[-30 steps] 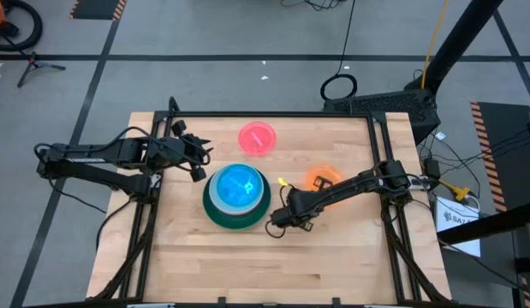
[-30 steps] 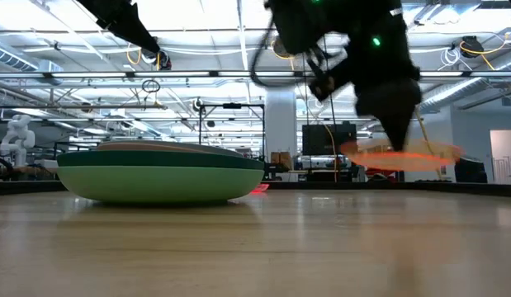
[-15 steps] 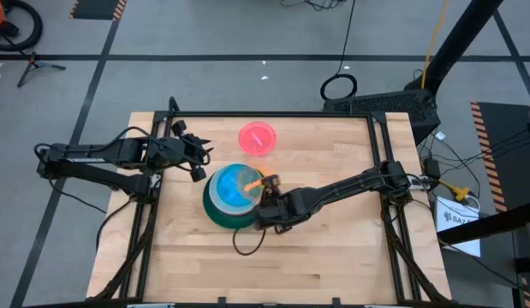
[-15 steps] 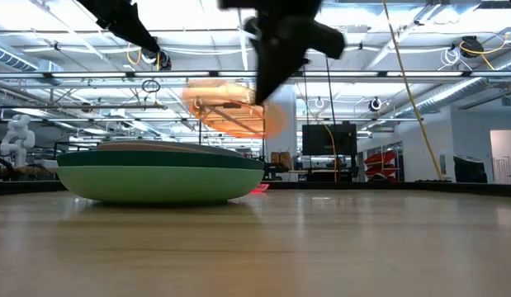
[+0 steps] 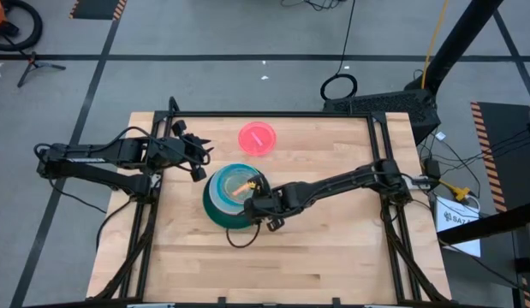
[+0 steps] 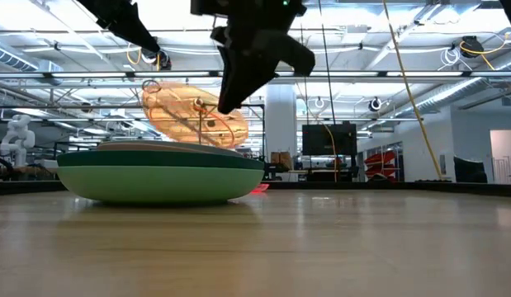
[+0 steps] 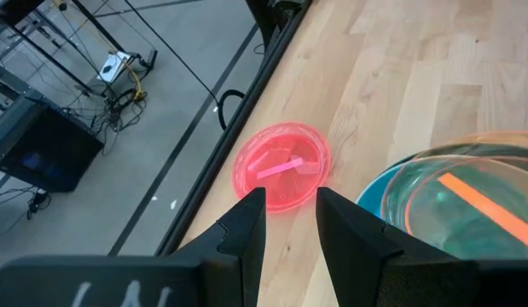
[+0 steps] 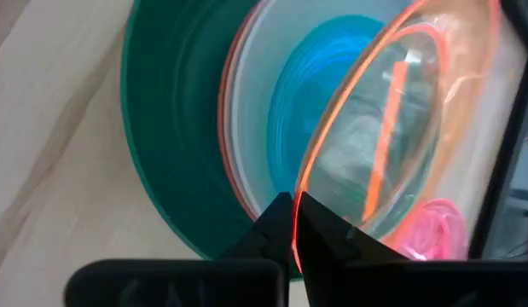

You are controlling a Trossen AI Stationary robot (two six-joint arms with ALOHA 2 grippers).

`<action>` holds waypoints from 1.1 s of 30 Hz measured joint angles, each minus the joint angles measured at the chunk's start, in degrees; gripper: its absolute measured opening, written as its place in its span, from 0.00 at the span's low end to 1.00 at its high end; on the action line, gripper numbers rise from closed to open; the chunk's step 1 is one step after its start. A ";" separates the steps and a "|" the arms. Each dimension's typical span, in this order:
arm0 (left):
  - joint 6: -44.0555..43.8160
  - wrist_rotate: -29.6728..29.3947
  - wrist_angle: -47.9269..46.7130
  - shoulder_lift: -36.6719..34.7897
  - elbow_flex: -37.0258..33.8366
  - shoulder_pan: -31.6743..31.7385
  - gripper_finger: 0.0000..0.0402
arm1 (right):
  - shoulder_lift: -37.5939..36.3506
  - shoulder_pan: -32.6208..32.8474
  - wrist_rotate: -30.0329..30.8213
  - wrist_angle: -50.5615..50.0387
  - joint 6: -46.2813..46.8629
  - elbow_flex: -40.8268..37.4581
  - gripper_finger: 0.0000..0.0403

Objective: Stack plastic plates
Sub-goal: Stack the light orange plate on top of the light blue plate, then stack the light pink plate on top of the light orange plate

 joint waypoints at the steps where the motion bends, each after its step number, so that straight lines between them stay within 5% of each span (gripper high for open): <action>1: -0.01 -0.02 0.00 -0.02 0.00 -0.04 0.28 | 0.34 -0.24 -0.36 0.18 0.63 0.00 0.03; 14: -0.84 -0.02 0.35 -0.02 0.02 -0.04 0.28 | 2.03 -1.32 0.32 -3.04 10.41 0.00 0.23; 26: -8.57 0.00 -0.14 1.06 0.04 -0.04 0.28 | 1.26 -1.32 4.90 -23.20 22.32 -0.02 0.21; 33: -8.83 0.00 0.80 5.74 0.07 -0.04 0.28 | -7.06 -1.25 4.83 -14.52 21.03 -11.03 0.20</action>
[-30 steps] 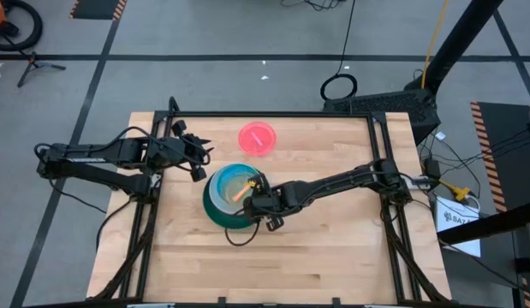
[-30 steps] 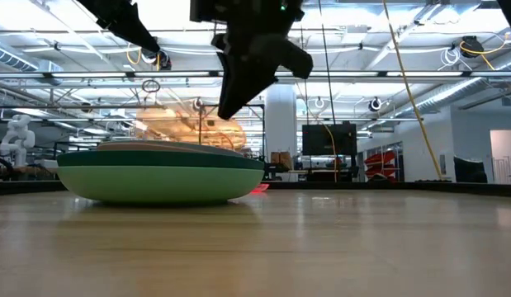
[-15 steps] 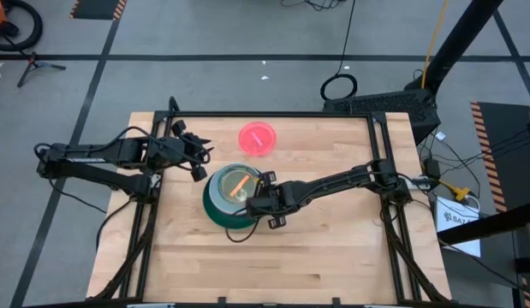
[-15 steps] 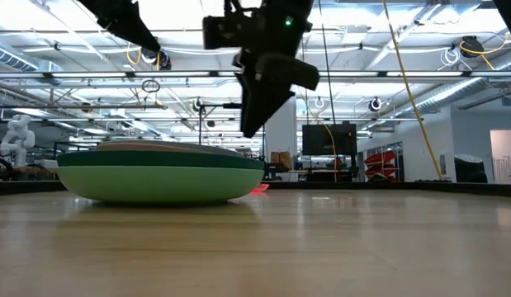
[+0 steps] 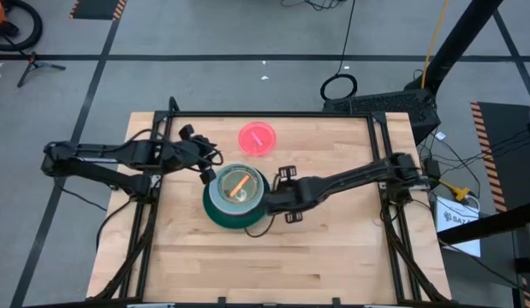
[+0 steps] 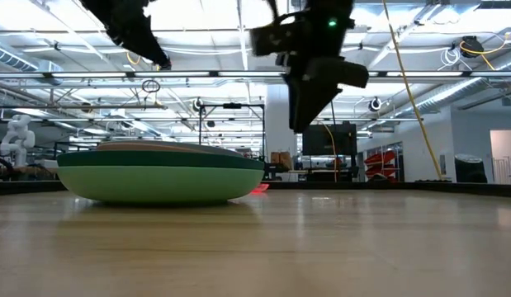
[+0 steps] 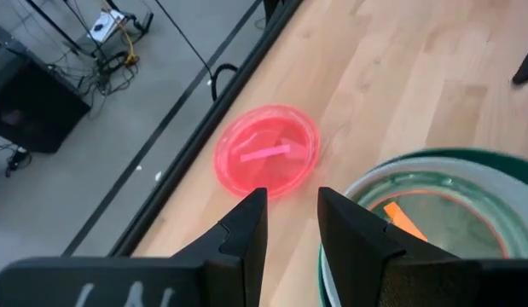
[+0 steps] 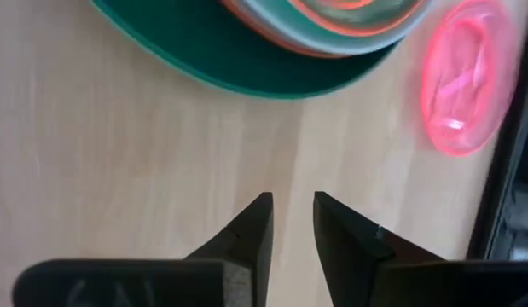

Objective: Stack plastic plates
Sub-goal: Stack the light pink plate on top of the light orange plate

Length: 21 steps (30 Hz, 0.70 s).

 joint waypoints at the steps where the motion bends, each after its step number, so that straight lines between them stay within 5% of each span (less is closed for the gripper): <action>1: 0.05 0.00 -0.01 0.75 -0.01 0.00 0.28 | -2.11 -0.01 0.02 2.89 -0.59 -2.84 0.19; 11: 4.30 0.15 7.38 8.64 -0.07 0.80 0.28 | -27.35 -3.31 0.01 38.19 -11.67 -30.14 0.19; 21: 5.75 12.53 16.54 14.09 0.45 8.96 0.28 | -44.98 -10.73 -1.56 60.31 -15.35 -46.58 0.19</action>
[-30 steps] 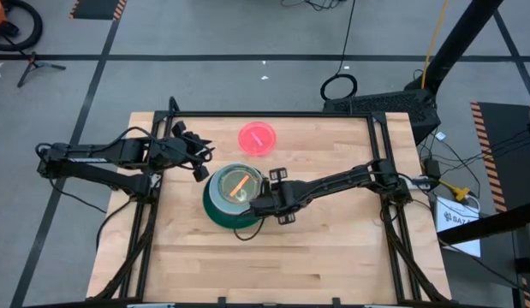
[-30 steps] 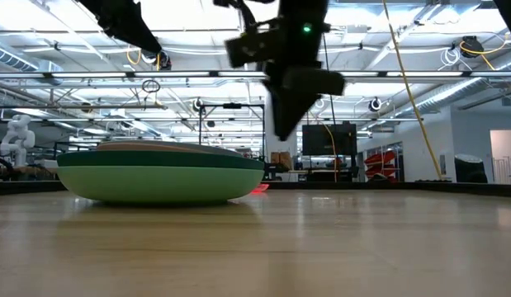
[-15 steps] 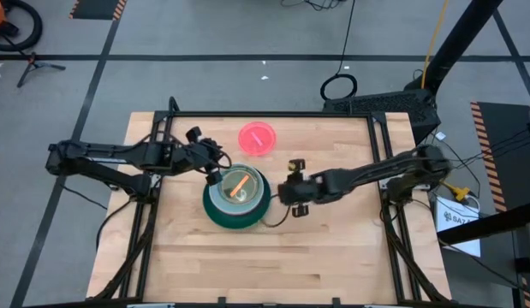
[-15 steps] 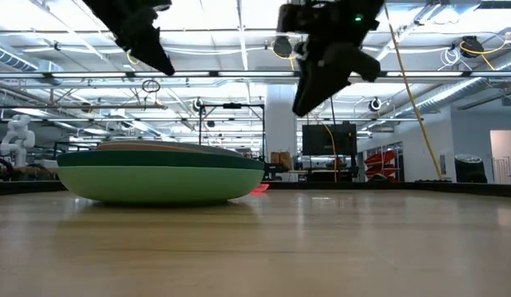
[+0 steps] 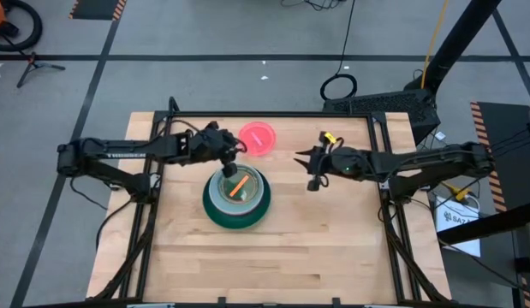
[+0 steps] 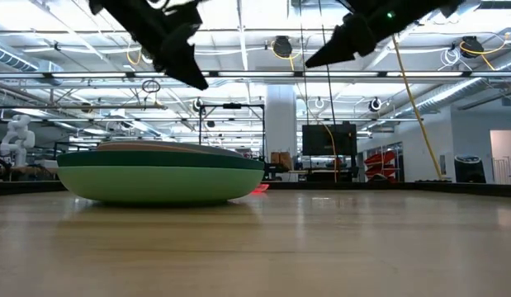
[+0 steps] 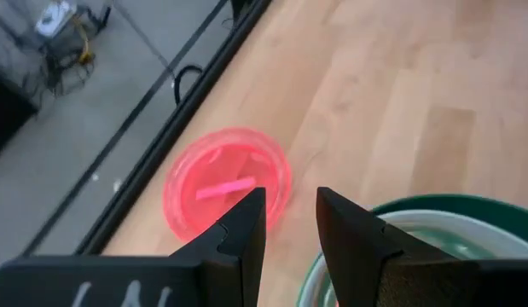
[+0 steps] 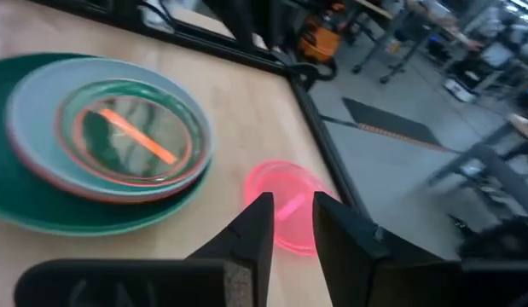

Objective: Stack plastic plates
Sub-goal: Stack the light pink plate on top of the light orange plate

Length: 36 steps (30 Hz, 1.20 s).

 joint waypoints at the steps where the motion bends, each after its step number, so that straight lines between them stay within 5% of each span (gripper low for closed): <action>1: -0.65 0.60 -0.21 0.33 -0.01 1.12 0.28 | -0.86 -0.72 -1.66 1.00 -0.04 -1.25 0.19; 5: -3.96 3.41 0.76 2.32 0.00 5.85 0.28 | -3.08 -3.31 -8.73 3.23 -1.51 -5.13 0.19; 18: -12.72 16.72 4.74 13.31 1.73 19.63 0.28 | -4.29 -8.79 -15.45 3.32 -4.98 -5.88 0.19; 29: -9.08 17.55 -9.40 32.01 21.45 24.33 0.28 | -4.45 -10.69 -15.46 -0.03 -5.79 -5.88 0.19; 36: -9.62 17.52 -12.88 39.69 25.53 25.80 0.28 | -4.44 -10.97 -16.75 -1.39 -5.10 -5.88 0.19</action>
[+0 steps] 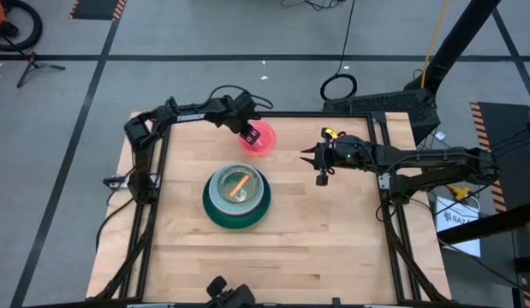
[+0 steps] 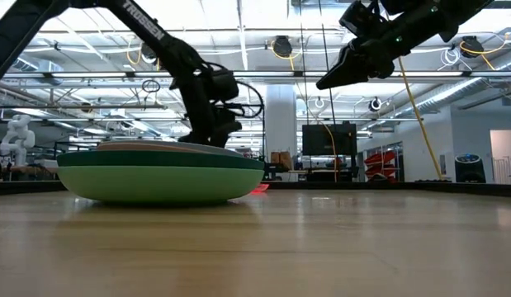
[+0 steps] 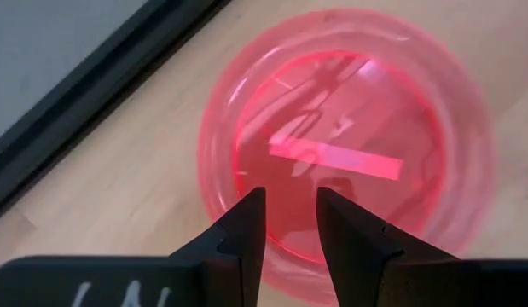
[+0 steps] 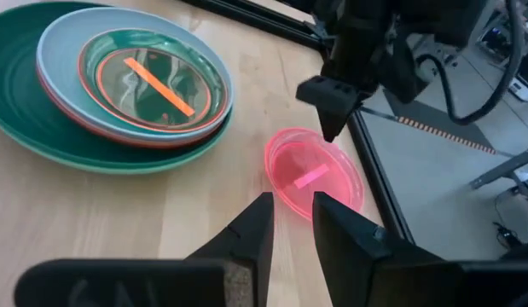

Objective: Stack plastic plates
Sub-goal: Stack the light pink plate on top of the light orange plate

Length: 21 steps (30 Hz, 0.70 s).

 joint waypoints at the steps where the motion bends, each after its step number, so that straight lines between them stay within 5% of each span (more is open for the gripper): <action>1: -0.35 -0.01 0.05 0.63 0.00 0.31 0.28 | 0.00 -0.02 -0.03 -0.08 0.15 0.00 0.19; 21: -2.40 -6.63 0.49 3.00 0.00 2.39 0.28 | 0.00 -0.05 0.02 -0.14 0.39 0.02 0.19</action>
